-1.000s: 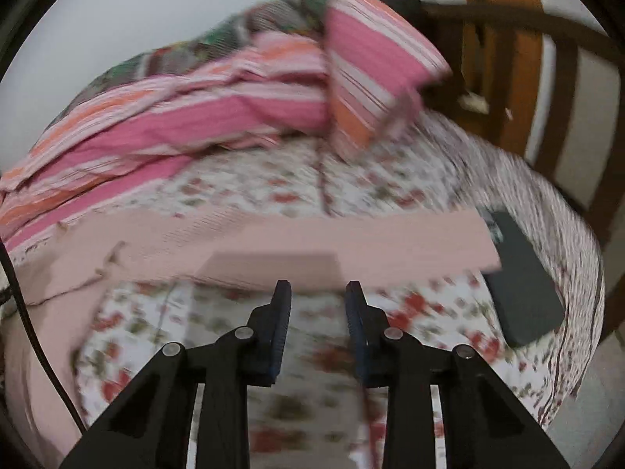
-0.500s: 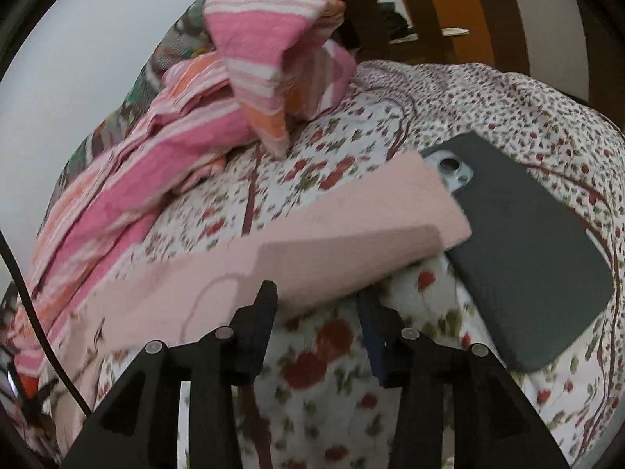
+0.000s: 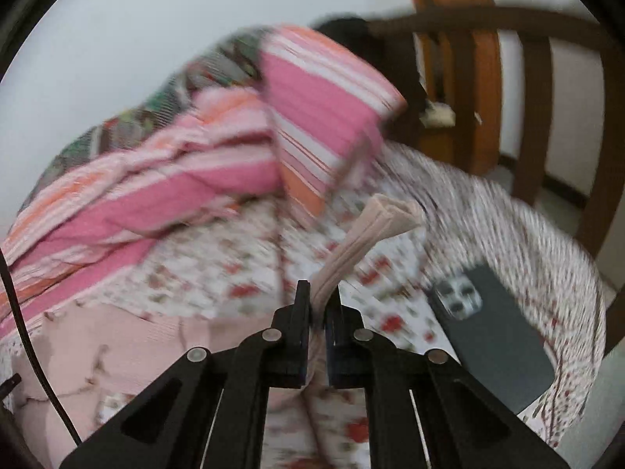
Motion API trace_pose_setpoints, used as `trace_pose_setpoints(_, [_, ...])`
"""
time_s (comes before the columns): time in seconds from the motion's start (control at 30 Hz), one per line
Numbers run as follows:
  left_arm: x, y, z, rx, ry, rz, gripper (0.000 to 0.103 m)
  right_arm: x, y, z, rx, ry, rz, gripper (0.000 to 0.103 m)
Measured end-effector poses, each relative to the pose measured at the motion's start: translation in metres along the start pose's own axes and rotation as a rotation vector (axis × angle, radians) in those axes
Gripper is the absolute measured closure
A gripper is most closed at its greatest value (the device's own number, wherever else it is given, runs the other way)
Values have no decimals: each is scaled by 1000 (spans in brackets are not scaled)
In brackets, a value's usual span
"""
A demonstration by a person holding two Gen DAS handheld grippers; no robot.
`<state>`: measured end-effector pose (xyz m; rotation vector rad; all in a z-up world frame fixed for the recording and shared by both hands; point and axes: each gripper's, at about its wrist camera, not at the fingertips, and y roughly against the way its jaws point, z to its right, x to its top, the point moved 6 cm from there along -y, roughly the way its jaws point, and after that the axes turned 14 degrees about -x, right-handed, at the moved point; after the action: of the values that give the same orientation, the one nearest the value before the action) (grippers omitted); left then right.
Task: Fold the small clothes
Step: 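Grasp the cuff of the other sleeve with the right tool, then fold the held sleeve across the sweater body with the right tool and release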
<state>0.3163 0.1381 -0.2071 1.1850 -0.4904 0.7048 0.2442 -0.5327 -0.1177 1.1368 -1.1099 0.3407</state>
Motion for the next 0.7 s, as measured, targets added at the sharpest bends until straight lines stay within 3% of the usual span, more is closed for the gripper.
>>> trace_pose_setpoints(0.13, [6,22,-34,-19,101,44,30,19,42,-58,49,63,65,96])
trace_pose_setpoints(0.37, [11,63,-86,-37,229,128,27,13,107,-214,204,200,113,97])
trace_pose_setpoints(0.53, [11,75,-109,-19,244,152,27,-24,147,-336,372,302,96,97])
trace_pose_setpoints(0.67, [8,80,-128,-24,285,154,27,-89,174,-432,490,461,60,96])
trace_pose_setpoints(0.7, [7,81,-130,-25,295,154,27,-111,179,-452,537,514,42,90])
